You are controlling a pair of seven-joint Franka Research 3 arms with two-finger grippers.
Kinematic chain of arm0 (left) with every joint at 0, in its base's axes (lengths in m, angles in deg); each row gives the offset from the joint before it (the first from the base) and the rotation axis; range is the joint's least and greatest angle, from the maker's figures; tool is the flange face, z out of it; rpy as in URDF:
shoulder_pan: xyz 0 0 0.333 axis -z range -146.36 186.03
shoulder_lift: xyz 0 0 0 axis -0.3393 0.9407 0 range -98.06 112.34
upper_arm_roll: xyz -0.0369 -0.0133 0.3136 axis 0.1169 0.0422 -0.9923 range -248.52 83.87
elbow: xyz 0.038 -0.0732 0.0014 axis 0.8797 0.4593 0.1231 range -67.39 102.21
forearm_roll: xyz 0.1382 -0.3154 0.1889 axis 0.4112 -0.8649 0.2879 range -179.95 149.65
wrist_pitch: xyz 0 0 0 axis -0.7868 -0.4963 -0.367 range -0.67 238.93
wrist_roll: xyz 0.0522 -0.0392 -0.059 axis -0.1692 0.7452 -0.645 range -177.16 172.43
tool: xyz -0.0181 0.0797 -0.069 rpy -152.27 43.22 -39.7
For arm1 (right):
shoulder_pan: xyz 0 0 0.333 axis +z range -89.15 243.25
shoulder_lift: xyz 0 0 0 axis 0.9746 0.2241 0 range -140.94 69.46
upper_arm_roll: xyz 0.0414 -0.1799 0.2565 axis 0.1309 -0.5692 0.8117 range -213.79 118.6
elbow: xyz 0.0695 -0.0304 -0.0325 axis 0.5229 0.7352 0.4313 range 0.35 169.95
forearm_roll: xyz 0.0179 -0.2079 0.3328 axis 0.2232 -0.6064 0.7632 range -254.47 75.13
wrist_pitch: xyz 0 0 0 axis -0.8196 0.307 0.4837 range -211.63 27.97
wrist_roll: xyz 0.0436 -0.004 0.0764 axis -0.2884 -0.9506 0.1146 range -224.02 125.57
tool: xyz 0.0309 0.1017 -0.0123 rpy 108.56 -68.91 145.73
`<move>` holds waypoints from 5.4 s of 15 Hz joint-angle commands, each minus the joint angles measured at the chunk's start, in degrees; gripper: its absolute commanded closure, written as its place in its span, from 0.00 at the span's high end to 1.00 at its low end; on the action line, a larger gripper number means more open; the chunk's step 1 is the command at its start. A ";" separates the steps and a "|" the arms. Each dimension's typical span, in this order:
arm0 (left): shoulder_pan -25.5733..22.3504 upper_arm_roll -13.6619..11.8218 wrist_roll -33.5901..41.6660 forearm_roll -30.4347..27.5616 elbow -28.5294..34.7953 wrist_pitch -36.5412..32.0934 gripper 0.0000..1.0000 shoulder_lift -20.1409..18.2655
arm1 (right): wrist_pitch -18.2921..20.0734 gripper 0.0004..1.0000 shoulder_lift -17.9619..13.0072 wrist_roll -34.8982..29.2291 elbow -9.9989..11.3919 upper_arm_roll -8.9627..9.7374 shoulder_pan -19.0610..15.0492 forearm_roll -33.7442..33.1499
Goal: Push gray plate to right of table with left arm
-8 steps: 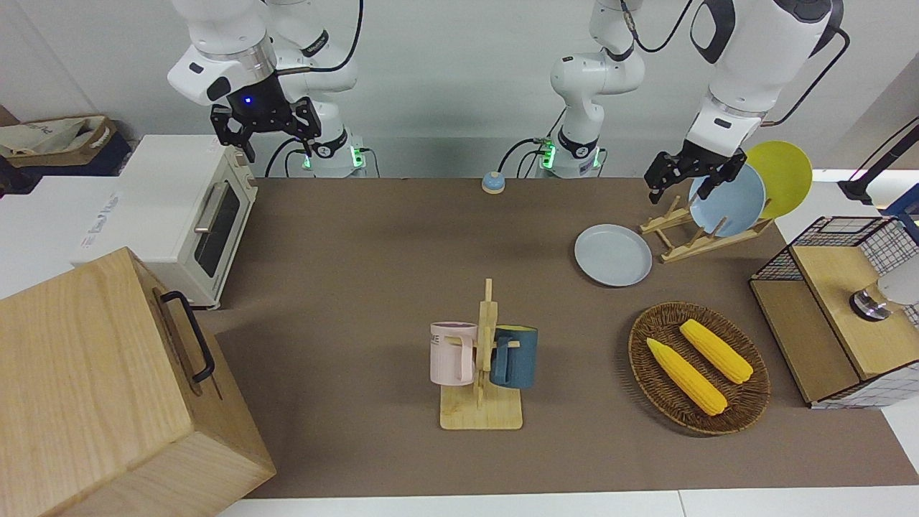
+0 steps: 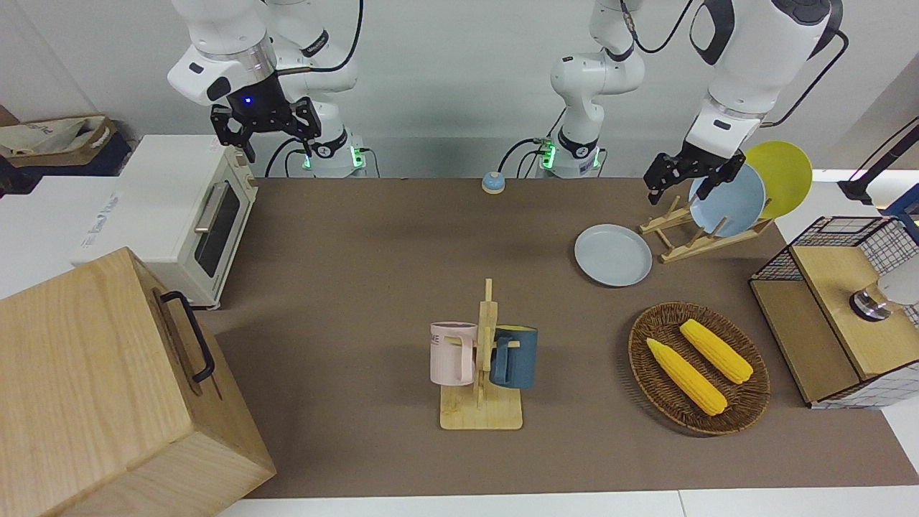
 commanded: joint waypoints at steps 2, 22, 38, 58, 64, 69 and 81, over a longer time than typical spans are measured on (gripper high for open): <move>0.22 -0.24 -0.80 -0.38 -0.80 -0.81 1.00 0.41 | 0.89 0.98 -0.17 -0.74 -0.50 0.96 -1.13 0.33; -0.57 -5.94 5.43 -0.38 26.50 11.29 1.00 -15.84 | 0.89 0.98 -0.17 -0.74 -0.50 0.96 -1.13 0.33; -2.50 -11.31 10.27 -0.12 54.66 41.63 1.00 -18.59 | 0.89 0.98 -0.17 -0.74 -0.50 0.96 -1.13 0.33; 1.10 -10.61 0.43 -0.12 56.94 52.89 0.10 -8.03 | 0.89 0.98 -0.17 -0.74 -0.50 0.87 -1.13 0.25; 1.02 -10.61 0.34 -0.03 56.94 52.89 0.04 -8.03 | 0.89 0.98 -0.17 -0.74 -0.50 0.87 -1.13 0.33; 1.02 -10.61 0.34 -0.03 56.94 52.89 0.02 -7.94 | 0.89 0.98 -0.17 -0.74 -0.50 0.87 -1.13 0.33; 12.17 -10.35 -18.01 -0.64 56.50 52.80 0.03 -6.27 | 0.89 0.98 -0.17 -0.74 -0.50 0.96 -1.13 0.25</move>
